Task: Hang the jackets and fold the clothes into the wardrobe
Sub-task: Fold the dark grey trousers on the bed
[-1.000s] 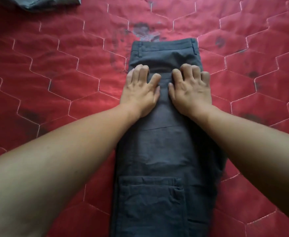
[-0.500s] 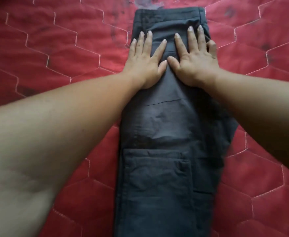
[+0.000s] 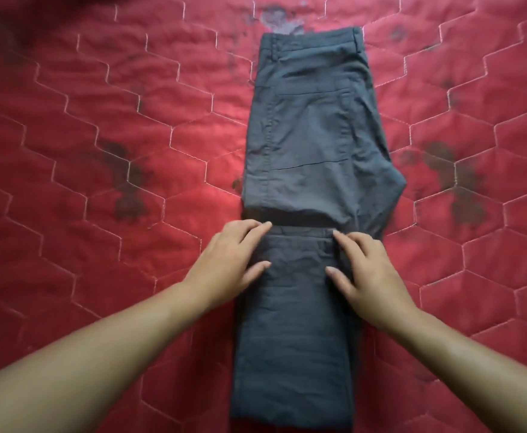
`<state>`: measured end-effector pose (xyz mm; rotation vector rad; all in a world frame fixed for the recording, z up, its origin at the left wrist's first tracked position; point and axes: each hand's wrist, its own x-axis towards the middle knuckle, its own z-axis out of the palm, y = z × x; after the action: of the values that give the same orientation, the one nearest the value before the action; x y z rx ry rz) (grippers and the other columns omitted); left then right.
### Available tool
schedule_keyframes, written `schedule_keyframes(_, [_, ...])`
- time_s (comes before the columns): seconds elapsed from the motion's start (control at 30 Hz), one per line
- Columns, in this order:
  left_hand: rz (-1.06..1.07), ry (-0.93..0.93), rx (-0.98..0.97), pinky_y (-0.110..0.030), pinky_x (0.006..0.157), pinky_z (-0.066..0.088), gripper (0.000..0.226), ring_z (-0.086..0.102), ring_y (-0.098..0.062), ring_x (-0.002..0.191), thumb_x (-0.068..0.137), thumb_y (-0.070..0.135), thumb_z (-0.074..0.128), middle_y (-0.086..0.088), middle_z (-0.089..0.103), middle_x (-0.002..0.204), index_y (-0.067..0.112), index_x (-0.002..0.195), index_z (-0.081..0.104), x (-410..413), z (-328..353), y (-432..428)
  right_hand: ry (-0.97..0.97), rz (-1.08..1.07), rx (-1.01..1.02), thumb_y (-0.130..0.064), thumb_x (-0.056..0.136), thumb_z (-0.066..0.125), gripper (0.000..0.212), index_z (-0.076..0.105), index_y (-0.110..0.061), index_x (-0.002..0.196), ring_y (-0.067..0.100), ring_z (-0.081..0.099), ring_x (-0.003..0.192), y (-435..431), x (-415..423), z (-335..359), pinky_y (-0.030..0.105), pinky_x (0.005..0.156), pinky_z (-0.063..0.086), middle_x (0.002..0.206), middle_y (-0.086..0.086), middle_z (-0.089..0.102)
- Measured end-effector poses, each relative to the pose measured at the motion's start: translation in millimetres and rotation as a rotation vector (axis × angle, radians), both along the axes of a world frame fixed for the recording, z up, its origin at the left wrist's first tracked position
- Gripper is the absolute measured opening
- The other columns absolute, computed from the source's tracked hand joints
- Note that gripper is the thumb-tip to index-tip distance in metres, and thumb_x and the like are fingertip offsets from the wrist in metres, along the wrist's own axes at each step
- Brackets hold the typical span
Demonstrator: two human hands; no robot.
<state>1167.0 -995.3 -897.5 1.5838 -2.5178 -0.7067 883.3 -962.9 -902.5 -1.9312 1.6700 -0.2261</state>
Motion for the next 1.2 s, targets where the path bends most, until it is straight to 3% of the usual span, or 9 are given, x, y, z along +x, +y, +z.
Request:
schedule_keyframes(0.17, [0.139,-0.110,0.160,-0.046,0.101,0.044,0.068,0.042,-0.027,0.118,0.082,0.046,0.075,-0.004,0.044,0.125,0.018,0.139,0.049,-14.1,1.9,-14.9,-0.141,-0.338,0.383,-0.027,0.083,0.079,0.054,0.051,-0.018,0.129,0.023,0.059,0.104,-35.3,26.6,14.5,0.037,0.094,0.047,0.106,0.000,0.061])
schedule_keyframes(0.33, [0.450,0.115,0.430,-0.034,0.087,0.048,0.046,0.055,-0.022,0.102,0.077,0.027,0.079,0.001,0.050,0.107,0.020,0.113,0.051,-22.3,9.3,-12.6,-0.397,-0.455,0.570,-0.011,0.082,0.079,0.013,0.069,-0.015,0.089,0.012,0.066,0.074,-20.5,27.0,14.1,0.029,0.068,0.054,0.078,-0.008,0.072])
schedule_keyframes(0.47, [0.714,0.505,0.663,-0.033,0.071,0.054,0.036,0.062,-0.013,0.072,0.084,0.007,0.076,-0.010,0.068,0.087,0.016,0.109,0.051,-16.1,13.2,29.4,-0.597,-0.535,0.609,0.001,0.088,0.072,0.013,0.075,-0.009,0.096,0.015,0.071,0.082,9.7,27.7,16.0,0.027,0.069,0.056,0.089,0.000,0.078])
schedule_keyframes(0.6, [0.731,0.565,0.556,-0.029,0.075,0.052,0.015,0.061,-0.004,0.072,0.091,0.000,0.068,0.002,0.071,0.080,0.015,0.090,0.065,-15.0,28.2,39.2,-0.667,-0.585,0.471,0.003,0.089,0.069,0.016,0.074,-0.011,0.095,0.016,0.072,0.089,9.1,28.3,35.6,0.036,0.085,0.058,0.092,-0.001,0.079])
schedule_keyframes(0.8, [0.711,0.801,0.325,-0.019,0.068,0.049,0.020,0.058,0.004,0.066,0.094,0.000,0.065,0.007,0.065,0.080,0.020,0.090,0.061,-31.2,100.1,-90.3,-0.837,-0.525,0.253,-0.006,0.088,0.073,0.010,0.068,-0.008,0.097,0.019,0.062,0.084,-122.8,20.4,107.4,0.036,0.076,0.050,0.093,0.012,0.069])
schedule_keyframes(0.9, [0.848,0.932,0.578,-0.031,0.077,0.054,0.010,0.063,-0.009,0.076,0.100,0.023,0.061,0.004,0.065,0.088,0.023,0.109,0.057,-37.0,112.5,-150.5,-0.886,-0.587,0.357,-0.027,0.090,0.074,0.018,0.064,-0.018,0.102,0.021,0.064,0.070,-179.6,10.2,113.5,0.038,0.064,0.050,0.086,0.006,0.068])
schedule_keyframes(1.0, [0.881,0.713,0.913,-0.037,0.088,0.047,0.016,0.059,-0.013,0.086,0.100,0.042,0.056,0.002,0.062,0.101,0.029,0.109,0.059,-29.0,77.5,-124.1,-0.741,-0.603,0.601,-0.040,0.092,0.071,0.021,0.059,-0.024,0.095,0.008,0.053,0.055,-147.0,7.4,68.7,0.024,0.055,0.040,0.074,-0.004,0.057])
schedule_keyframes(1.07, [0.899,0.606,1.049,-0.033,0.084,0.045,0.016,0.057,-0.012,0.085,0.099,0.041,0.058,0.004,0.062,0.099,0.029,0.109,0.061,-25.0,53.0,-75.9,-0.707,-0.698,0.712,-0.039,0.089,0.075,0.023,0.060,-0.023,0.094,0.011,0.055,0.068,-96.6,9.6,37.0,0.027,0.063,0.039,0.082,-0.003,0.061])
schedule_keyframes(1.2, [1.103,0.715,1.077,-0.036,0.080,0.050,0.013,0.063,-0.014,0.094,0.095,0.022,0.067,0.002,0.068,0.099,0.023,0.107,0.061,-18.8,30.0,10.0,-0.783,-0.897,0.668,-0.024,0.088,0.076,0.024,0.070,-0.012,0.107,0.020,0.067,0.078,-22.5,8.4,17.0,0.030,0.065,0.045,0.095,0.009,0.074])
